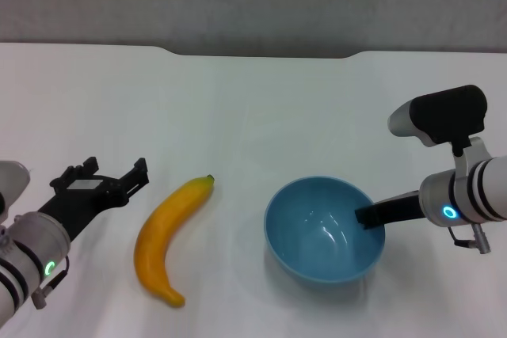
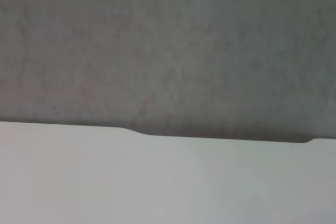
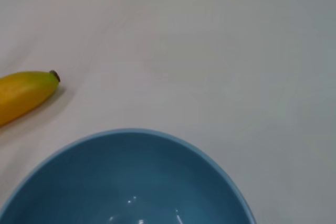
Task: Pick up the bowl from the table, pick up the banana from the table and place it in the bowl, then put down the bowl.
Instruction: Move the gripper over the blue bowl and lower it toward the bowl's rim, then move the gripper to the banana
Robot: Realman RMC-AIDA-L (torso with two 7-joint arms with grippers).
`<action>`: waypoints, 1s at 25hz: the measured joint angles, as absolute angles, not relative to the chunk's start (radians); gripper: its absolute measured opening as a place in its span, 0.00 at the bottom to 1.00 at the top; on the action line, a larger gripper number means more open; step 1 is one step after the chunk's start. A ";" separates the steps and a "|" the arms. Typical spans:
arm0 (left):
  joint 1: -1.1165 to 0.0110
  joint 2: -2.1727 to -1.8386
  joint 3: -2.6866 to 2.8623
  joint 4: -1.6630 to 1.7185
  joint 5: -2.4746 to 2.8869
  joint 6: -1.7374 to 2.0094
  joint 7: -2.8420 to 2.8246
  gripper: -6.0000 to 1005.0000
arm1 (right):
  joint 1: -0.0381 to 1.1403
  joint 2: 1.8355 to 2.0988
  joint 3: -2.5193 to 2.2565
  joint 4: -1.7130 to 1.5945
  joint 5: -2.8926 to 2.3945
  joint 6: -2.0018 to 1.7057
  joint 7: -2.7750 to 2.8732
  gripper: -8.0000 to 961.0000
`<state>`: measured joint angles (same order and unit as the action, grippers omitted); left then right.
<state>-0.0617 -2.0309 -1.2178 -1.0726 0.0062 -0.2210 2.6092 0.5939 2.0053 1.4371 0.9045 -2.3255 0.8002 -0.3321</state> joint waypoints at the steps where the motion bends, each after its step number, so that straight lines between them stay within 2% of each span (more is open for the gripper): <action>1: -0.061 -2.031 -1.213 -1.076 0.006 -0.216 2.609 0.79 | 0.587 2.005 1.437 0.914 -2.326 0.798 -0.333 0.04; 5: -0.049 -2.018 -1.175 -1.206 0.015 -0.075 2.602 0.79 | 0.537 2.004 1.448 0.984 -2.328 0.783 -0.335 0.04; 10: -0.042 -2.017 -1.168 -1.356 0.014 0.164 2.645 0.79 | 0.483 2.003 1.476 1.041 -2.330 0.769 -0.344 0.04; 17: -0.140 -2.028 -1.158 -1.394 -0.077 0.449 2.781 0.78 | 0.470 2.003 1.477 1.074 -2.326 0.768 -0.350 0.04; 22: -0.206 -2.028 -1.162 -1.343 -0.200 0.499 2.839 0.78 | 0.467 2.003 1.482 1.080 -2.325 0.766 -0.351 0.04; 25: -0.209 -2.029 -1.158 -1.339 -0.205 0.496 2.840 0.78 | 0.467 2.003 1.485 1.080 -2.325 0.766 -0.351 0.04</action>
<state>-0.2095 -2.0292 -1.1578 -1.3386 -0.2055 0.4961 2.8400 0.4665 2.0033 1.4852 1.0803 -2.3254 0.7656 -0.3512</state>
